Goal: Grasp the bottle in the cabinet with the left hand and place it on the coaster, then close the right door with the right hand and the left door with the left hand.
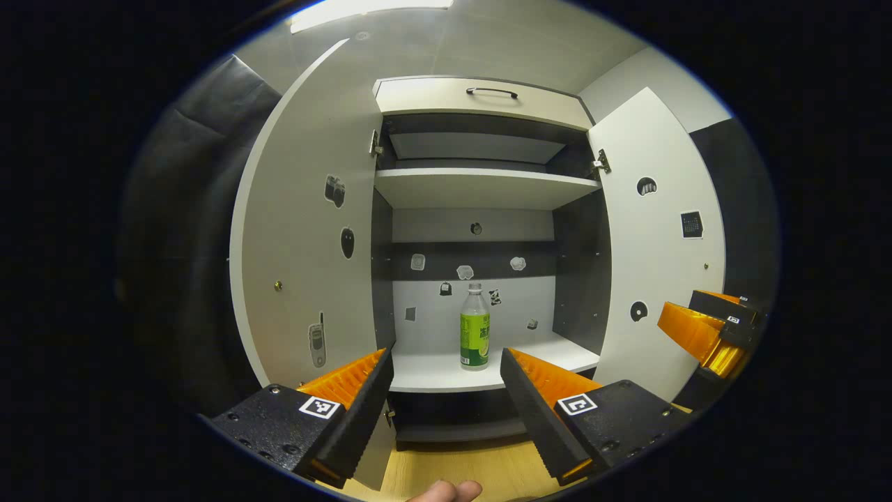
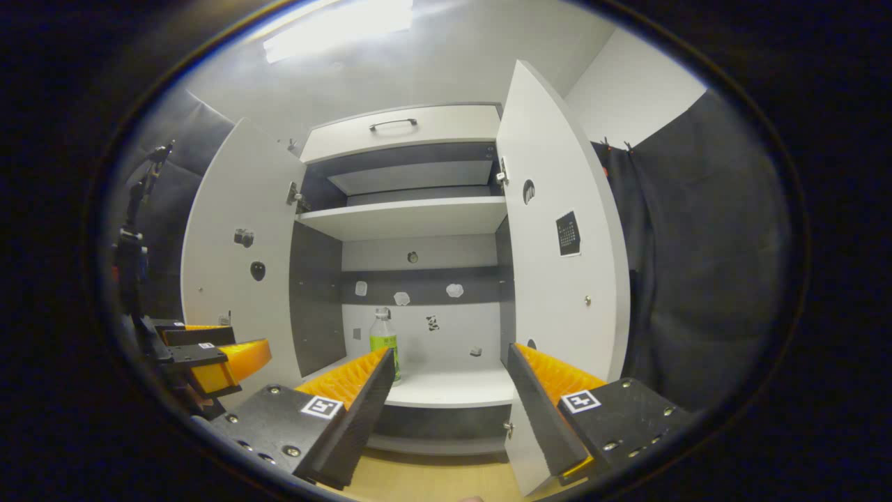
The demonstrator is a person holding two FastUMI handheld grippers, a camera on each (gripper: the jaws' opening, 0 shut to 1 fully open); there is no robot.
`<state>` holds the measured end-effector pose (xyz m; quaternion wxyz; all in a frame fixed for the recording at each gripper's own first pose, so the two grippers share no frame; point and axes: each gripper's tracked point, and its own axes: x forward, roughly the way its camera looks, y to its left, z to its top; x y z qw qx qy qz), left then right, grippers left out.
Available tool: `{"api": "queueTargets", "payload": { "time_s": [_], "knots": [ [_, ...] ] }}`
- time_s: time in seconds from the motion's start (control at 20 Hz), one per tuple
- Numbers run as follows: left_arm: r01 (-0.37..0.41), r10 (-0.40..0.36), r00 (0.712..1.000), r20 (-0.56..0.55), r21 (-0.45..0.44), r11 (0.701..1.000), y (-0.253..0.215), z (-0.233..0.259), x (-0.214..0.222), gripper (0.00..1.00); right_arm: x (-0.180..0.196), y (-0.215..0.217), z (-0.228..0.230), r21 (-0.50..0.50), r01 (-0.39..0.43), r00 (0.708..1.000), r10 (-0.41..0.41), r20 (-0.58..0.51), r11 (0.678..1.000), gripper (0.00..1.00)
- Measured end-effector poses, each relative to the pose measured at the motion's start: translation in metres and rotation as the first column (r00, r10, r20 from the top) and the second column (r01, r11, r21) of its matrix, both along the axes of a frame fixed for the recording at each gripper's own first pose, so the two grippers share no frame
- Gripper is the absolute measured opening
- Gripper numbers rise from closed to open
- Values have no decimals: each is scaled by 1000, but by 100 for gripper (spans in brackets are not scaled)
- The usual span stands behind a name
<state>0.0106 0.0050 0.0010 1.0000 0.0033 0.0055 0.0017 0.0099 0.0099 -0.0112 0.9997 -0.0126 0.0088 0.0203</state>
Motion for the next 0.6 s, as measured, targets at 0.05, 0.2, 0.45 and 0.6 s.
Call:
{"api": "queueTargets", "payload": {
  "time_s": [0.05, 0.2, 0.45, 0.6],
  "knots": [
    [2, -2, 1000, -4, 0, 1000, -1, -1, 0, 98, 1, -3, -2, -10, 11, 1000, -11, -8, 1000, 98],
    [11, -11, 1000, -11, -2, 1000, -5, -5, -1, 98, -1, -10, -8, -23, 35, 999, -35, -34, 999, 98],
    [13, -13, 1000, -9, -2, 1000, -3, -4, 1, 98, 1, -16, -13, -11, 53, 997, -53, -60, 999, 98],
    [6, -6, 1000, -12, -3, 1000, 1, -6, 3, 98, 2, -13, -12, -14, 51, 997, -52, -53, 999, 98]
  ]
}}
